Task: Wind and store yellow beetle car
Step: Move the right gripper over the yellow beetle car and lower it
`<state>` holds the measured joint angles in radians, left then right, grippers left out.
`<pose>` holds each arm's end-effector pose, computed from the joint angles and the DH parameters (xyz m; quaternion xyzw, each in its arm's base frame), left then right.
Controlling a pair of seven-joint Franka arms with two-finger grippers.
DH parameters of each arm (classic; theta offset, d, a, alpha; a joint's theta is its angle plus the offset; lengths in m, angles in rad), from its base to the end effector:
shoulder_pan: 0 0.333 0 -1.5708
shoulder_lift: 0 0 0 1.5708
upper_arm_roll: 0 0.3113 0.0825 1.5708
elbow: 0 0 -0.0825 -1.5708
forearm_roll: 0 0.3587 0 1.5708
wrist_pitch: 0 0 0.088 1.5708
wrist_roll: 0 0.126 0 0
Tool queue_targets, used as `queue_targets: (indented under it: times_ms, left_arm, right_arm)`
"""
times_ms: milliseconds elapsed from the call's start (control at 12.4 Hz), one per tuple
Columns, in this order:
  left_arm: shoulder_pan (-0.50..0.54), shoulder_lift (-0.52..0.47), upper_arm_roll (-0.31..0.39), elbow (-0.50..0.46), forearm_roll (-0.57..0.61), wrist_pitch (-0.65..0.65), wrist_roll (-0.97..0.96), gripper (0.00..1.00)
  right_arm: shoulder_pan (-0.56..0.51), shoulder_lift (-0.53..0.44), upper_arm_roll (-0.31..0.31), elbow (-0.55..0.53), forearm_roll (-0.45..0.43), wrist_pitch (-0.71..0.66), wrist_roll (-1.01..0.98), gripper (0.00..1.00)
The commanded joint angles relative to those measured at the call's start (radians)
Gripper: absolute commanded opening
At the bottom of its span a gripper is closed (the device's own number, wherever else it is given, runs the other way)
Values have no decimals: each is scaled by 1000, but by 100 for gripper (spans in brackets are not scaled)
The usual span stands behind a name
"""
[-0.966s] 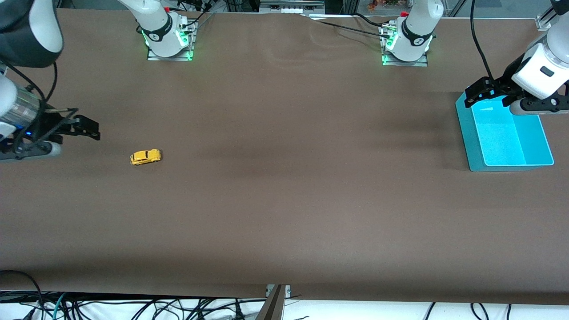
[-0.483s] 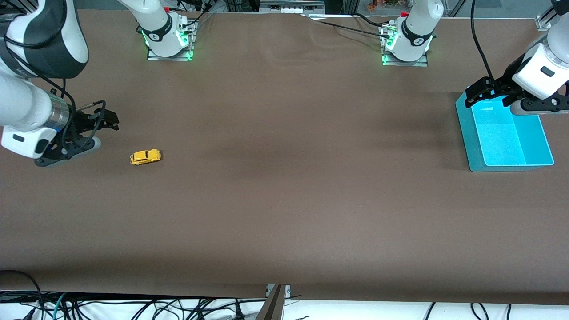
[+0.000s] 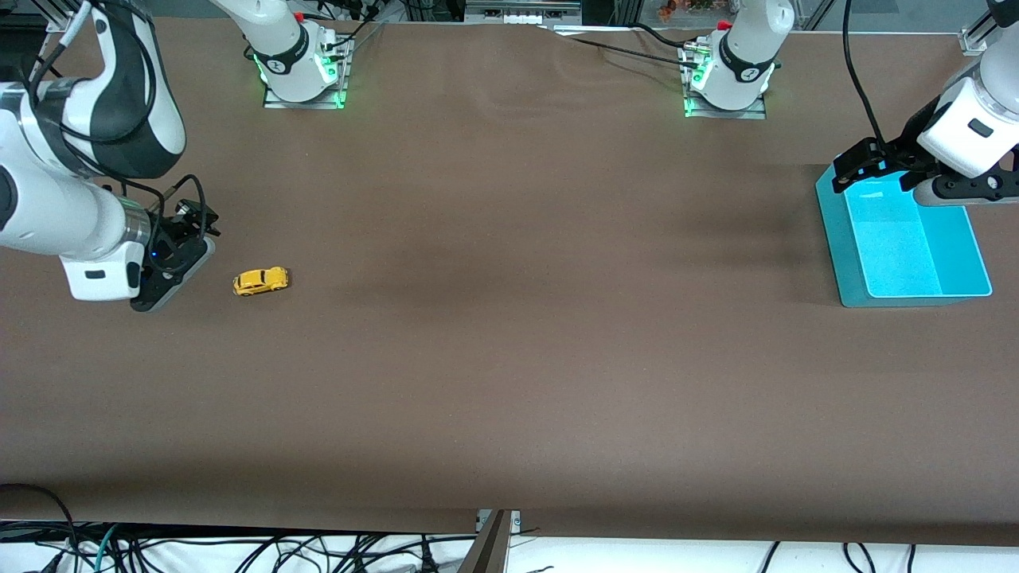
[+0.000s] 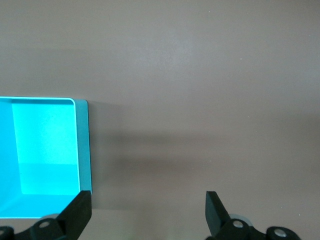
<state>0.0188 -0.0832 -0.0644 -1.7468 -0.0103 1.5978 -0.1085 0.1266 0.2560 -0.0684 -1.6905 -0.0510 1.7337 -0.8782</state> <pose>0.5001 -0.0252 0.5674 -0.9989 -0.0319 0.0331 0.0001 0.5812 0.0310 0.4172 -0.8837 -0.4547 0.1104 0.0117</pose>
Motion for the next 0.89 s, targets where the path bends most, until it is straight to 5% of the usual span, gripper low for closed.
queue_targets:
  times_ms: [0, 403, 805]
  left_arm:
    - [12, -10, -6, -2, -14, -10, 24, 100]
    - [13, -10, -6, 0, -14, -10, 26, 100]
    - [15, -10, -5, -2, -14, -12, 26, 100]
  right_arm:
    - [-4, -75, -7, -188, -7, 158, -148, 99]
    - [-4, -165, -48, -541, -4, 559, -315, 99]
    - [-4, -136, -77, -612, -1, 714, -499, 99]
